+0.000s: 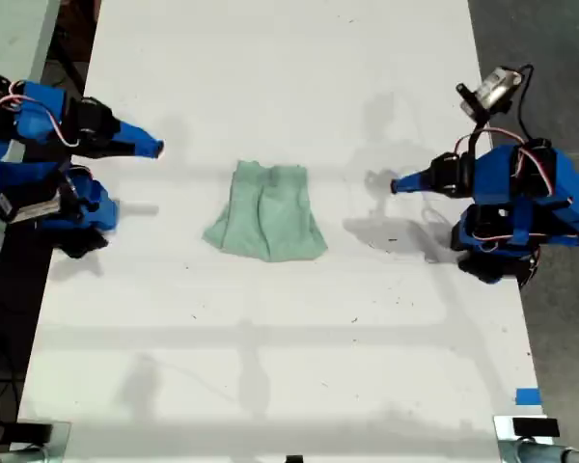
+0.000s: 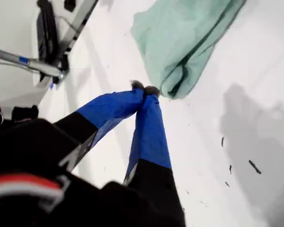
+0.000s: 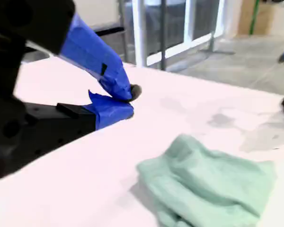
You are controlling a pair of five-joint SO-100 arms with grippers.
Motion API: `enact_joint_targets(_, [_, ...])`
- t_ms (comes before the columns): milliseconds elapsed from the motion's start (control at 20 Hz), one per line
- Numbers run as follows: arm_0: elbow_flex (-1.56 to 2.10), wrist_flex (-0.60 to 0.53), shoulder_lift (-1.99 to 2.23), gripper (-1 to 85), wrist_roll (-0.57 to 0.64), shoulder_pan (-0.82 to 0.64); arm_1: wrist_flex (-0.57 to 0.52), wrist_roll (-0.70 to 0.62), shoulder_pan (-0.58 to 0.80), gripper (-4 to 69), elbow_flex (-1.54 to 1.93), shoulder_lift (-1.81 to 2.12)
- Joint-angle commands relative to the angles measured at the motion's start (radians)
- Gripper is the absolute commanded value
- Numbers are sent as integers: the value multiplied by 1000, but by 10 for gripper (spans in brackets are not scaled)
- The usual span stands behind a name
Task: Fold t shirt
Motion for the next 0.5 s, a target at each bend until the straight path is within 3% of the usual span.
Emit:
enact_joint_targets(0, [488,-310,149,0,-80,216,-92,20,-141,-2,206,77])
enact_joint_targets(50, [609,-422,143,0,-84,258,-100,44,-170,-1,307,144])
enact_joint_targets(150, [770,-505,178,0,-100,276,-52,91,-221,0,497,416])
enact_joint_targets(300, [1039,-466,577,0,-153,275,9,81,-265,0,658,485])
enact_joint_targets(400, [1140,-434,626,0,-179,261,67,121,-224,-1,773,485])
enact_joint_targets(450, [1152,-362,646,30,-186,241,71,86,-204,-1,782,477])
